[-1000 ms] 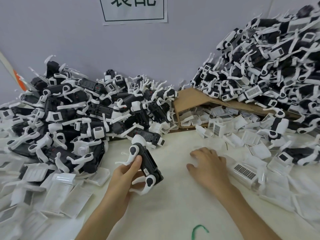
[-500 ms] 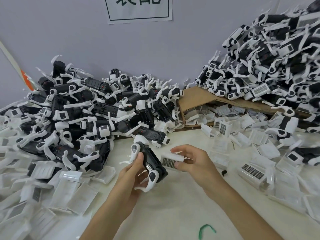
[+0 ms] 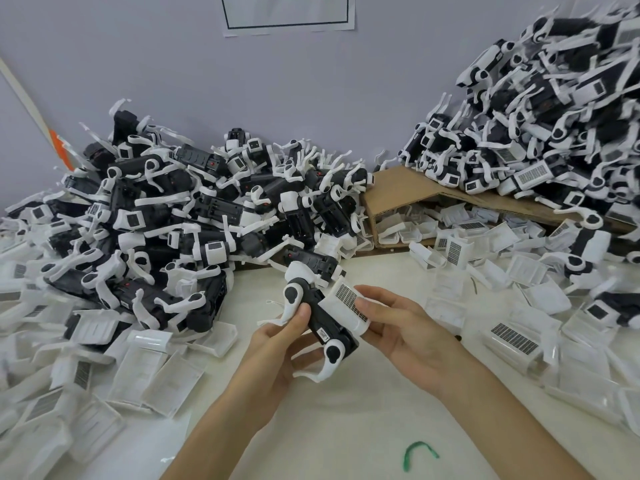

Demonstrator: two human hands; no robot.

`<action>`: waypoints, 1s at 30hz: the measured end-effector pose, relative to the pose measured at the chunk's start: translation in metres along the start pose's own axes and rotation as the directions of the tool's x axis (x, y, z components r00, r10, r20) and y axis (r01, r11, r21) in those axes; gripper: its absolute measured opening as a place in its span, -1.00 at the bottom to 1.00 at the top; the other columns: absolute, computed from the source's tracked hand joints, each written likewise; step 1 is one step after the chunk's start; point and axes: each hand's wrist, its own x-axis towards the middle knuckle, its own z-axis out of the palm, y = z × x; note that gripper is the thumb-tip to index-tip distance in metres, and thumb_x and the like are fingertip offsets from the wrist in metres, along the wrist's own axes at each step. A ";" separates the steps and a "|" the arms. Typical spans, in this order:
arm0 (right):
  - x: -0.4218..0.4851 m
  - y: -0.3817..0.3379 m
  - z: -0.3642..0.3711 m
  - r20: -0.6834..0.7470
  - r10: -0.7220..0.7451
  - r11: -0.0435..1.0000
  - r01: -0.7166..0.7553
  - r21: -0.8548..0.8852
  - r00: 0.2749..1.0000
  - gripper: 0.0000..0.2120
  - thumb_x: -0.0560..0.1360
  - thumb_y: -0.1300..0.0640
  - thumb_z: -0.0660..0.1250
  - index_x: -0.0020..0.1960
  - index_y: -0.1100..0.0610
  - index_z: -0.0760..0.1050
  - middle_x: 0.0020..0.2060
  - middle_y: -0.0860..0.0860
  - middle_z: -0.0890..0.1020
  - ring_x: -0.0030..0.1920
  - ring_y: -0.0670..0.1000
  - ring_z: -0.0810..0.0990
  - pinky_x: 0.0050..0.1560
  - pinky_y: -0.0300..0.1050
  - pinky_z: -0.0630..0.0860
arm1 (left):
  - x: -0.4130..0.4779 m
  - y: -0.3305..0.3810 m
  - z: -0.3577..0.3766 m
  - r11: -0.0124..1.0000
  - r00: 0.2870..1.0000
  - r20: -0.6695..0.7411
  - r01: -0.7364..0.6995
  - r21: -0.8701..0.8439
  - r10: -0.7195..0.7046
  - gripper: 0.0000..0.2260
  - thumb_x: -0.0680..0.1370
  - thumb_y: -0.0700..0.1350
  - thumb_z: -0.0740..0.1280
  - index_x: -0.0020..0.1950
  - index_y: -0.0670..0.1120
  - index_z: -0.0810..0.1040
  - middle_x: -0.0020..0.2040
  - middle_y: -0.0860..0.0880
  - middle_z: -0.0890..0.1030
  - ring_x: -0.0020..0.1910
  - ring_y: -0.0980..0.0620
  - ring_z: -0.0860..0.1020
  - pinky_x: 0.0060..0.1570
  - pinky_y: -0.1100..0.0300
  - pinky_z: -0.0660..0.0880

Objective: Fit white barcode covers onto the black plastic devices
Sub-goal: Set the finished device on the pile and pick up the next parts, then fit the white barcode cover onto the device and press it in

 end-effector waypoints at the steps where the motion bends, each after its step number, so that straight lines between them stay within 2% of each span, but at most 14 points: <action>1: 0.000 0.001 0.001 -0.003 -0.004 1.000 0.004 -0.018 1.000 -0.64 0.32 0.25 0.47 0.11 0.24 0.59 -0.04 0.15 0.73 -0.13 0.03 0.72 -0.13 -0.18 0.65 | 0.000 -0.001 0.000 1.000 1.000 0.010 -0.003 0.009 0.003 -0.61 0.53 0.07 0.39 0.18 -0.20 0.67 0.20 -0.22 0.66 0.16 -0.17 0.66 -0.12 0.14 0.62; 3: -0.001 0.003 0.002 -0.018 -0.038 0.994 0.036 -0.104 0.999 -0.66 0.32 0.17 0.48 0.08 0.23 0.61 -0.04 0.15 0.72 -0.12 0.02 0.71 -0.12 -0.19 0.63 | 0.000 -0.002 0.001 1.000 0.999 0.037 -0.012 0.028 0.011 -0.60 0.52 0.10 0.43 0.19 -0.17 0.67 0.19 -0.22 0.66 0.18 -0.19 0.65 -0.07 0.11 0.62; 6: -0.002 0.005 0.003 -0.049 -0.089 0.933 0.066 -0.355 0.995 -0.62 0.35 -0.01 0.47 0.09 0.17 0.65 -0.07 0.06 0.71 -0.10 -0.04 0.66 -0.06 -0.14 0.56 | 0.000 -0.001 0.001 0.999 0.998 0.058 -0.018 0.040 0.016 -0.57 0.45 0.13 0.44 0.17 -0.14 0.69 0.18 -0.22 0.67 0.17 -0.18 0.66 -0.06 0.10 0.62; 8: -0.003 0.007 0.005 -0.071 -0.101 0.889 0.058 -0.454 0.992 -0.70 0.45 -0.01 0.45 0.09 0.16 0.65 -0.11 0.01 0.70 -0.08 -0.05 0.63 0.01 -0.06 0.52 | 0.000 -0.001 0.001 0.999 0.997 0.070 -0.018 0.046 0.015 -0.57 0.45 0.13 0.44 0.17 -0.12 0.69 0.18 -0.22 0.67 0.17 -0.18 0.65 -0.05 0.10 0.62; 11: -0.004 0.009 0.008 -0.093 -0.093 0.879 0.038 -0.474 0.991 -0.78 0.55 0.06 0.39 0.09 0.18 0.64 -0.12 0.03 0.67 -0.08 -0.01 0.61 0.03 0.00 0.52 | 0.000 -0.002 0.000 0.998 0.997 0.073 -0.022 0.065 0.017 -0.56 0.44 0.15 0.43 0.18 -0.12 0.69 0.18 -0.21 0.67 0.18 -0.18 0.65 -0.04 0.12 0.62; 15: -0.004 0.010 0.009 -0.100 -0.103 0.862 0.038 -0.505 0.990 -0.80 0.59 0.06 0.35 0.08 0.18 0.64 -0.12 0.06 0.65 -0.09 0.00 0.59 -0.05 -0.07 0.53 | 0.000 -0.002 0.000 0.996 0.995 0.099 -0.034 0.083 0.025 -0.52 0.47 0.14 0.42 0.24 -0.16 0.65 0.20 -0.23 0.66 0.22 -0.20 0.63 0.06 0.06 0.62; 20: -0.004 0.012 0.011 -0.082 -0.094 0.846 0.036 -0.532 0.992 -0.77 0.63 0.02 0.29 0.04 0.15 0.64 -0.15 0.04 0.65 -0.12 -0.02 0.61 -0.10 -0.12 0.56 | -0.001 -0.001 -0.002 0.996 0.991 0.129 -0.032 0.086 0.021 -0.62 0.49 0.09 0.42 0.19 -0.13 0.68 0.18 -0.24 0.67 0.18 -0.21 0.65 0.00 0.09 0.62; 23: -0.005 0.014 0.013 -0.077 -0.064 0.847 0.014 -0.531 0.995 -0.72 0.65 -0.02 0.24 0.03 0.17 0.61 -0.21 -0.01 0.63 -0.16 -0.05 0.61 -0.15 -0.18 0.55 | -0.001 -0.003 0.000 0.986 0.987 0.157 -0.065 0.156 0.040 -0.70 0.48 0.04 0.46 0.19 0.00 0.68 0.18 -0.16 0.68 0.16 -0.16 0.66 -0.01 0.16 0.60; 27: -0.005 0.015 0.012 -0.061 -0.023 0.820 -0.016 -0.573 0.998 -0.58 0.66 -0.11 0.16 0.16 0.22 0.57 -0.10 0.07 0.64 -0.07 -0.03 0.60 0.10 -0.07 0.50 | -0.002 -0.005 0.002 0.968 0.977 0.207 -0.103 0.229 0.054 -0.69 0.49 0.10 0.46 0.22 0.10 0.65 0.21 -0.09 0.67 0.20 -0.12 0.65 0.14 0.05 0.60; 30: -0.006 0.016 0.014 -0.004 0.038 0.840 -0.035 -0.541 0.999 -0.53 0.66 -0.18 0.09 0.23 0.10 0.61 0.12 0.11 0.69 0.19 0.07 0.64 0.33 0.06 0.47 | -0.004 -0.007 0.001 0.957 0.971 0.235 -0.115 0.266 0.052 -0.64 0.49 0.21 0.41 0.24 0.14 0.62 0.21 -0.07 0.67 0.19 -0.11 0.64 0.11 0.10 0.58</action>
